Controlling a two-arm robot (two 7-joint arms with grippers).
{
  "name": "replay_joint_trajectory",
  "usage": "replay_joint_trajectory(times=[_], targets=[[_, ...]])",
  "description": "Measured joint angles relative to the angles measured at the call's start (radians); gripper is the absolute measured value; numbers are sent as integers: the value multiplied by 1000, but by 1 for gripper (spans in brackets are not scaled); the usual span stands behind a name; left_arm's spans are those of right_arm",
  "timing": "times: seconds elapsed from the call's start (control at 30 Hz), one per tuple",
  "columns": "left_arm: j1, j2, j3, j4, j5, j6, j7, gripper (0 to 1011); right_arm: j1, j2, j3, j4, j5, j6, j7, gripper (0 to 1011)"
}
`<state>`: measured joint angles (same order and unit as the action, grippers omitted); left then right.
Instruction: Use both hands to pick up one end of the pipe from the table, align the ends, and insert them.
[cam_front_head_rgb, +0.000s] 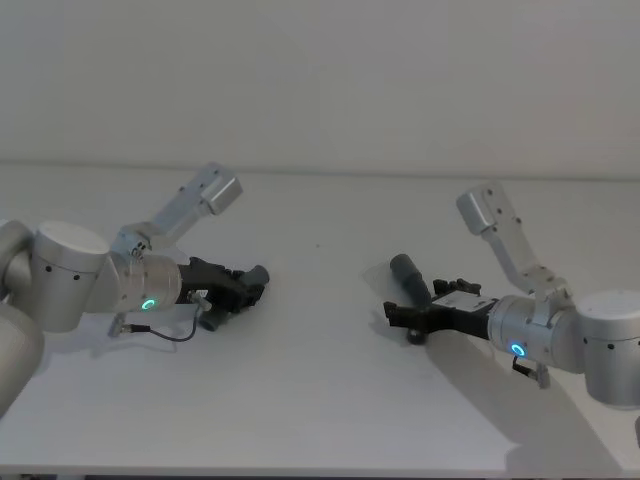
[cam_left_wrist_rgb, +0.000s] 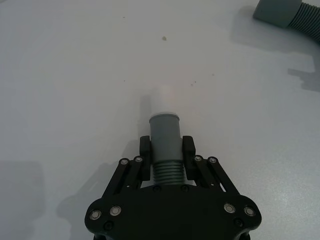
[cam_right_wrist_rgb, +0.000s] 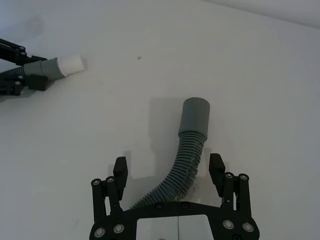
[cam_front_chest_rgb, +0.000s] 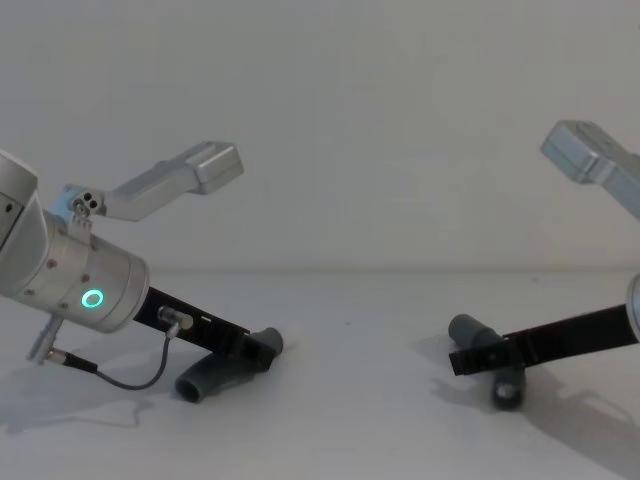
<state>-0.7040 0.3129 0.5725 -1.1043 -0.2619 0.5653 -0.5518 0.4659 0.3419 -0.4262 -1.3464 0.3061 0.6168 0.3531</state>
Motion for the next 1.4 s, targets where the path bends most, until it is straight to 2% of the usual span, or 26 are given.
replay_joint_trajectory(times=[0.23, 0.33, 0.73, 0.87, 0.93, 0.97, 1.0, 1.1, 1.4], targets=[[0, 0, 0, 0, 0, 0, 0, 365, -1, -2, -2, 1, -9, 2, 3, 1000], [0, 0, 0, 0, 0, 0, 0, 365, -2, -3, -3, 2, -11, 1, 5, 971], [0, 0, 0, 0, 0, 0, 0, 365, -3, -4, -4, 2, -18, -2, 9, 661], [0, 0, 0, 0, 0, 0, 0, 365, -3, -4, -4, 2, -19, -2, 10, 498], [0, 0, 0, 0, 0, 0, 0, 365, -3, -4, -5, 2, -19, -2, 10, 458], [0, 0, 0, 0, 0, 0, 0, 365, -3, -4, -5, 2, -20, -2, 10, 398], [0, 0, 0, 0, 0, 0, 0, 365, -3, -4, -5, 2, -20, -2, 10, 398], [0, 0, 0, 0, 0, 0, 0, 365, -3, -4, -5, 2, -20, -2, 10, 299], [0, 0, 0, 0, 0, 0, 0, 365, -3, -5, -5, 2, -21, -3, 11, 279]])
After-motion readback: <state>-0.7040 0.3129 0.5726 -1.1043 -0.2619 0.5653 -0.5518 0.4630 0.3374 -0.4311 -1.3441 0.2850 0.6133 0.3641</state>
